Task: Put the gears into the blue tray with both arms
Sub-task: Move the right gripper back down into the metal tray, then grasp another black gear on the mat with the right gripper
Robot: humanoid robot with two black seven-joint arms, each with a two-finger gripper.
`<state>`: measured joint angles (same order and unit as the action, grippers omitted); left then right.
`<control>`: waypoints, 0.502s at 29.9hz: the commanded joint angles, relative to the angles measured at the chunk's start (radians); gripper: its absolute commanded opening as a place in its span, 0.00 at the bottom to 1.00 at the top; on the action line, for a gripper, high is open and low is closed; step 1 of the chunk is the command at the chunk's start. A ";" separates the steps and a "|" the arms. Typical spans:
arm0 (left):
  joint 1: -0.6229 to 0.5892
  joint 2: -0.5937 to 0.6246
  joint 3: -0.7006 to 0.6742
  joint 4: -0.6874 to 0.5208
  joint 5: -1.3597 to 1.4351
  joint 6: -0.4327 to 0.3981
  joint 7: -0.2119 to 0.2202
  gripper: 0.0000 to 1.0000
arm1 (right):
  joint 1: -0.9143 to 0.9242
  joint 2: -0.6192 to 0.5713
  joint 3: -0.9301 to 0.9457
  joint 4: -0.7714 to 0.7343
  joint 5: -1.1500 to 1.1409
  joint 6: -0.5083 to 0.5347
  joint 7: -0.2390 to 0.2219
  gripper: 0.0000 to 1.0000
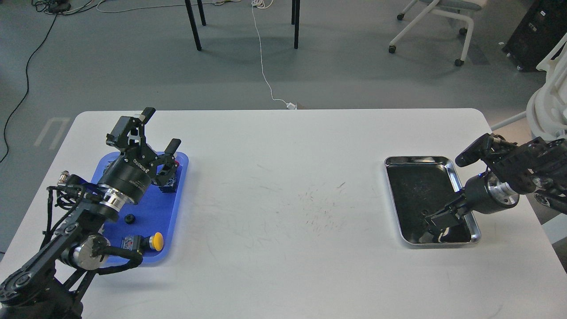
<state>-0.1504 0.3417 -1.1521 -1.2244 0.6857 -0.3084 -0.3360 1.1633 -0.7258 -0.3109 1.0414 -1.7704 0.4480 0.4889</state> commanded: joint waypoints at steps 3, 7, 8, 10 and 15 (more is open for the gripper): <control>0.000 0.000 -0.001 0.000 0.000 0.000 0.000 1.00 | -0.001 0.035 -0.013 -0.023 -0.001 0.000 0.000 0.69; 0.000 0.000 -0.001 0.000 0.000 0.000 0.000 1.00 | 0.004 0.049 -0.025 -0.044 0.000 0.000 0.000 0.66; 0.002 0.000 -0.001 0.000 0.000 0.000 0.000 1.00 | 0.004 0.054 -0.025 -0.047 0.000 0.000 0.000 0.66; 0.002 0.000 -0.001 0.000 0.000 0.000 0.000 1.00 | 0.004 0.062 -0.025 -0.050 0.000 0.000 0.000 0.66; 0.006 -0.004 -0.003 0.000 0.000 -0.001 0.000 1.00 | -0.001 0.075 -0.025 -0.061 0.000 -0.005 0.000 0.63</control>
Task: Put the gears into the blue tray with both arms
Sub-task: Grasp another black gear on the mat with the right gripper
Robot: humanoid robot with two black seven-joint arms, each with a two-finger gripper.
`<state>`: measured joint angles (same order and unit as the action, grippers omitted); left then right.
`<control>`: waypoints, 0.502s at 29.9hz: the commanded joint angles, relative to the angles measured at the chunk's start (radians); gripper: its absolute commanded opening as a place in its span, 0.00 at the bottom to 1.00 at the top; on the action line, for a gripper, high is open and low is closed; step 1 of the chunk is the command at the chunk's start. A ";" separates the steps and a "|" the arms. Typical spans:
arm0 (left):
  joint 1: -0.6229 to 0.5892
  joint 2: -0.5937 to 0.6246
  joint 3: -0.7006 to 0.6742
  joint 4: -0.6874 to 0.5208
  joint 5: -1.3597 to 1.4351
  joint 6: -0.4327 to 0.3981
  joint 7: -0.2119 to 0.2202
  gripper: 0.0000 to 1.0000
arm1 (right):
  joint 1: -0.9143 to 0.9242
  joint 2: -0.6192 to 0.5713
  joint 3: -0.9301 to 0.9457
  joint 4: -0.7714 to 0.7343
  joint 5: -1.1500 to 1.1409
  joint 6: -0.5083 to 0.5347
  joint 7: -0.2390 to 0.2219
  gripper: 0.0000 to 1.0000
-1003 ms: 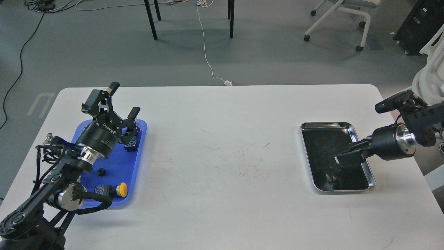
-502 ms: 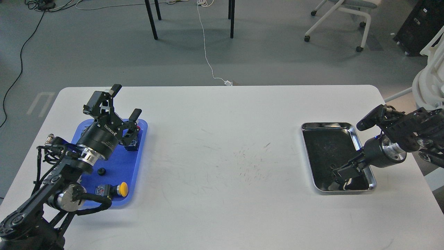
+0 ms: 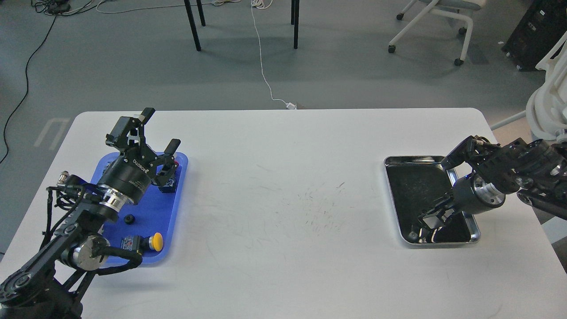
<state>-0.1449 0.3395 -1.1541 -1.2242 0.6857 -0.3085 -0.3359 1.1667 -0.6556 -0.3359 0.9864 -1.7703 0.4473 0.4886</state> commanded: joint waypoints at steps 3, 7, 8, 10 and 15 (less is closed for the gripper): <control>0.001 0.000 -0.001 0.000 0.000 -0.001 0.000 1.00 | -0.004 0.010 -0.002 -0.008 0.000 -0.009 0.000 0.58; 0.001 0.001 -0.001 0.000 0.000 -0.001 0.000 1.00 | -0.004 0.013 -0.003 -0.008 0.000 -0.009 0.000 0.46; 0.001 0.001 -0.001 0.000 0.000 -0.001 0.000 1.00 | -0.004 0.013 -0.003 -0.008 0.000 -0.009 0.000 0.44; 0.001 0.001 -0.001 0.000 0.000 -0.001 0.000 1.00 | -0.004 0.013 -0.003 -0.008 0.000 -0.009 0.000 0.38; 0.001 0.001 -0.001 0.000 0.000 -0.001 0.000 1.00 | -0.004 0.014 -0.009 -0.006 0.000 -0.010 0.000 0.27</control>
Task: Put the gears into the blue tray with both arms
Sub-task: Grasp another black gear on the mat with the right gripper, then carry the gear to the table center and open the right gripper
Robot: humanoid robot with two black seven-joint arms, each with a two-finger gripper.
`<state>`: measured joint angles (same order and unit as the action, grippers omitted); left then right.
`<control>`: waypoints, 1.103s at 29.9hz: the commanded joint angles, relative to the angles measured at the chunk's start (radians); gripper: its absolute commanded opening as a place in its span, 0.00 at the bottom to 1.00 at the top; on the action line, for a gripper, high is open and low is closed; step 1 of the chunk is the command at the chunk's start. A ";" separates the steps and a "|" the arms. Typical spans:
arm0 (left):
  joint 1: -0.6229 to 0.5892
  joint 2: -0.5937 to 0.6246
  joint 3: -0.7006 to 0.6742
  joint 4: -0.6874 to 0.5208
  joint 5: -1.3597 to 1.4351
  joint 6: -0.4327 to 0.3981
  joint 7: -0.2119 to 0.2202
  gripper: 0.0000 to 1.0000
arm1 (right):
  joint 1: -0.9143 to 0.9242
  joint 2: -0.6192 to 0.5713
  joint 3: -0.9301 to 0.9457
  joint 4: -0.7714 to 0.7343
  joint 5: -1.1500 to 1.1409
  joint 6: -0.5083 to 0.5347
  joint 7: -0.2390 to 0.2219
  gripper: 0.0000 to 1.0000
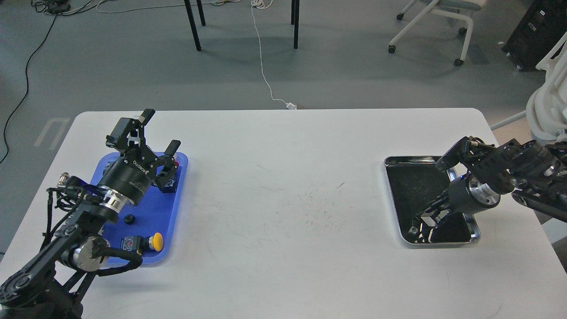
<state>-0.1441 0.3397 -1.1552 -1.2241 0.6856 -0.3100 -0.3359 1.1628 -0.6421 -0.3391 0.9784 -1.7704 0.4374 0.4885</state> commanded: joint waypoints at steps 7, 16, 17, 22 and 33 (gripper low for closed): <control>0.000 0.004 0.000 -0.002 0.000 0.000 0.000 1.00 | 0.017 -0.004 -0.009 0.011 0.002 0.000 0.000 0.20; -0.003 0.005 -0.008 -0.002 0.000 -0.008 0.000 1.00 | 0.181 -0.048 0.002 0.123 0.023 -0.002 0.000 0.21; -0.003 0.005 -0.009 -0.002 0.000 -0.008 0.000 1.00 | 0.201 -0.044 0.002 0.140 0.047 0.000 0.000 0.21; -0.002 0.005 -0.009 -0.002 0.000 -0.008 0.000 1.00 | 0.285 0.069 -0.011 0.184 0.241 0.003 0.000 0.21; 0.001 0.005 -0.031 -0.003 -0.001 -0.008 -0.002 1.00 | 0.229 0.487 -0.153 -0.078 0.266 -0.172 0.000 0.21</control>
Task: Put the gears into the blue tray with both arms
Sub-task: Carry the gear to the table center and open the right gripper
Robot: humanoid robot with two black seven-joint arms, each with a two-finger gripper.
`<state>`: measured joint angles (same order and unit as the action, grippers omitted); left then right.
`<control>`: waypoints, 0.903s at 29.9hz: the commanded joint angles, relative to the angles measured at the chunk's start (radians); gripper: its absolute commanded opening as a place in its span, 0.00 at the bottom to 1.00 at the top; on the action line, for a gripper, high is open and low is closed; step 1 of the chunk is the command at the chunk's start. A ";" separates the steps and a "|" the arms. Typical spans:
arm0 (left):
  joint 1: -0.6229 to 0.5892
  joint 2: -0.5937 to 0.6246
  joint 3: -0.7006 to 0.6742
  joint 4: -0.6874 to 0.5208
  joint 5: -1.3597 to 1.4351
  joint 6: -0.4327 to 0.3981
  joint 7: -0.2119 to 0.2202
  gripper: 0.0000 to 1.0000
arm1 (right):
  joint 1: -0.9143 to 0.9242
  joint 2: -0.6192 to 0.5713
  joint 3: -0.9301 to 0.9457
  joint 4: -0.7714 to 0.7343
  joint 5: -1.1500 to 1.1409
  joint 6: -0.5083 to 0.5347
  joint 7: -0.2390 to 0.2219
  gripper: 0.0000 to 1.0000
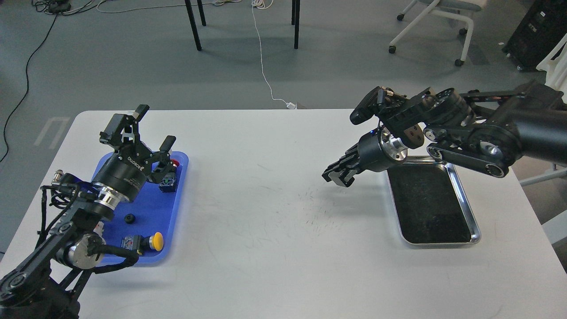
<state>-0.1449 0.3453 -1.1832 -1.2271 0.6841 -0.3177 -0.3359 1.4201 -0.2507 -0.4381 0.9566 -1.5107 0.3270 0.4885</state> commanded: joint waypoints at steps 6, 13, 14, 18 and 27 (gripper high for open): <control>0.007 0.000 -0.007 0.000 0.000 0.000 -0.002 1.00 | -0.078 0.180 -0.090 -0.073 0.049 -0.082 0.000 0.21; 0.010 -0.002 -0.009 0.000 0.000 0.000 -0.002 1.00 | -0.101 0.209 -0.100 -0.073 0.056 -0.128 0.000 0.21; 0.010 -0.003 -0.009 0.000 0.000 0.000 0.000 1.00 | -0.102 0.209 -0.100 -0.072 0.055 -0.137 0.000 0.21; 0.010 -0.003 -0.009 0.000 0.000 0.000 0.000 1.00 | -0.107 0.209 -0.102 -0.076 0.056 -0.155 0.000 0.21; 0.019 -0.008 -0.009 0.000 0.000 0.000 0.000 1.00 | -0.151 0.211 -0.100 -0.105 0.058 -0.207 0.000 0.24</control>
<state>-0.1285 0.3401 -1.1919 -1.2273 0.6841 -0.3175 -0.3365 1.2840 -0.0399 -0.5400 0.8600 -1.4550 0.1338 0.4887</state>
